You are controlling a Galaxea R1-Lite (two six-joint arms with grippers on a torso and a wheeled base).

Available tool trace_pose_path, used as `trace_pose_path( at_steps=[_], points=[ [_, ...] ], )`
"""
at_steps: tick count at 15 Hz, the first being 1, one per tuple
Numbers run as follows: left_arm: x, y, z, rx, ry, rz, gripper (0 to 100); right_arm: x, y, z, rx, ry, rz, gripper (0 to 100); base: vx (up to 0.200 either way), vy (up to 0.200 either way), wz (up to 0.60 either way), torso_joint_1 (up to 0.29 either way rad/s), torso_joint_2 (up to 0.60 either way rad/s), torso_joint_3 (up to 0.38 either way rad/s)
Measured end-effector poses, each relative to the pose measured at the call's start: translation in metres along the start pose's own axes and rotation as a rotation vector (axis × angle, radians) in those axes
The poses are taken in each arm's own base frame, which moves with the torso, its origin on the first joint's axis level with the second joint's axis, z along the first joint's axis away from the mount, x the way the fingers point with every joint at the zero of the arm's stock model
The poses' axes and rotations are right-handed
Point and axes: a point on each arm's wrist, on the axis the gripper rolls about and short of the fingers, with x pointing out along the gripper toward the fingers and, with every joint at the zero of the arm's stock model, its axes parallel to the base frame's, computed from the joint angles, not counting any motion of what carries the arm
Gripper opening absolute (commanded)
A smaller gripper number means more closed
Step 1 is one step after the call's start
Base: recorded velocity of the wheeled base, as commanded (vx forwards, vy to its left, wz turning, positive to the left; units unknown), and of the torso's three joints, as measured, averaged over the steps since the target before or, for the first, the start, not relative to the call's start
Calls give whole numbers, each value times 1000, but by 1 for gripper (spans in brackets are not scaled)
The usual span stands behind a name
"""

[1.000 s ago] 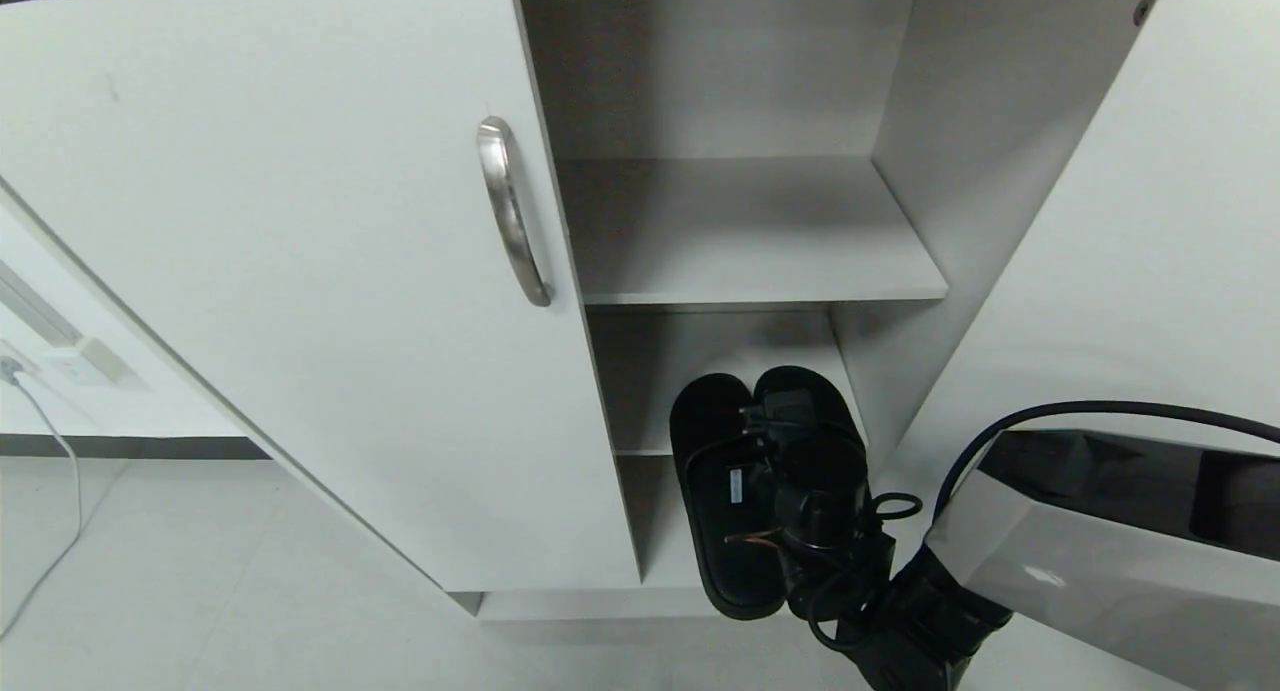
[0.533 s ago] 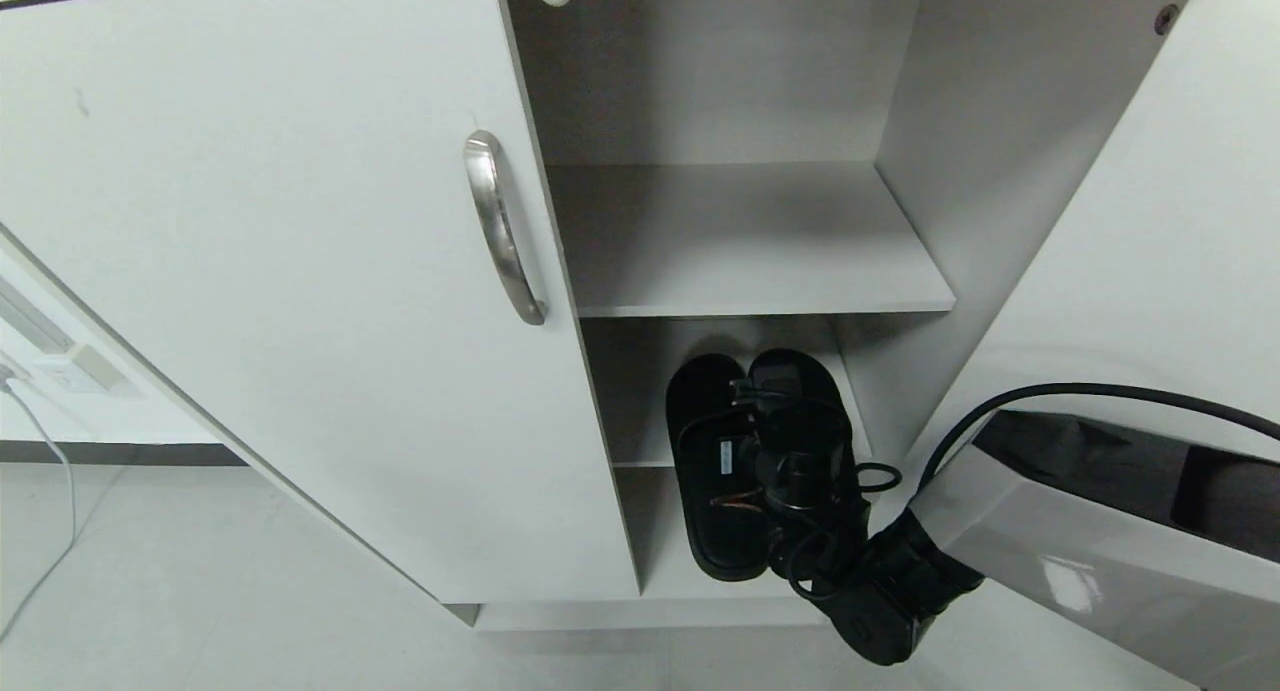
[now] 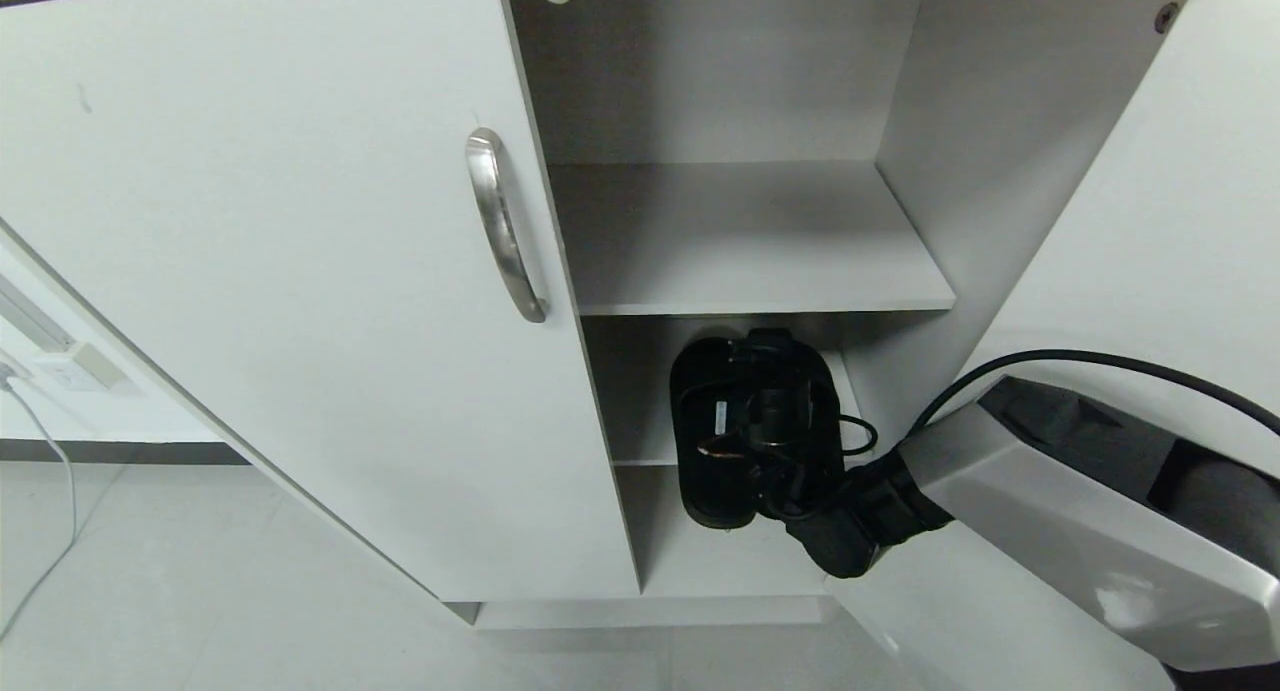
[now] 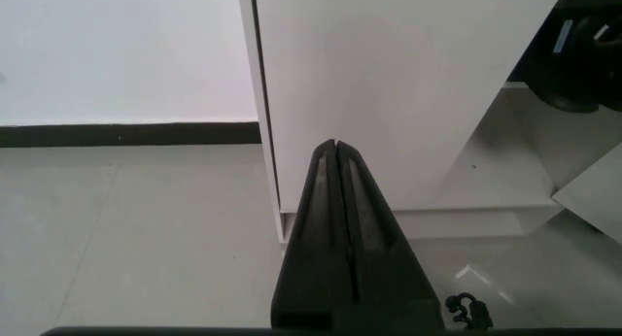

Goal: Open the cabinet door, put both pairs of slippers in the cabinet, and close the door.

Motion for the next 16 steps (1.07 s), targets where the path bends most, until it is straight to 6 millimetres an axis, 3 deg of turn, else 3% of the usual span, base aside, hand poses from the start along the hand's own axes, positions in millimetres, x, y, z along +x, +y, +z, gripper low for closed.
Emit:
trace_pose_path(
  at_steps=[5, 16],
  points=[
    [0, 0, 0, -1, 0, 1, 0, 23, 3, 12, 21, -25, -26, 0, 0, 0, 0, 0, 0, 0],
    [0, 0, 0, -1, 0, 1, 0, 45, 5, 7, 0, -63, -47, 0, 0, 0, 0, 0, 0, 0]
  ],
)
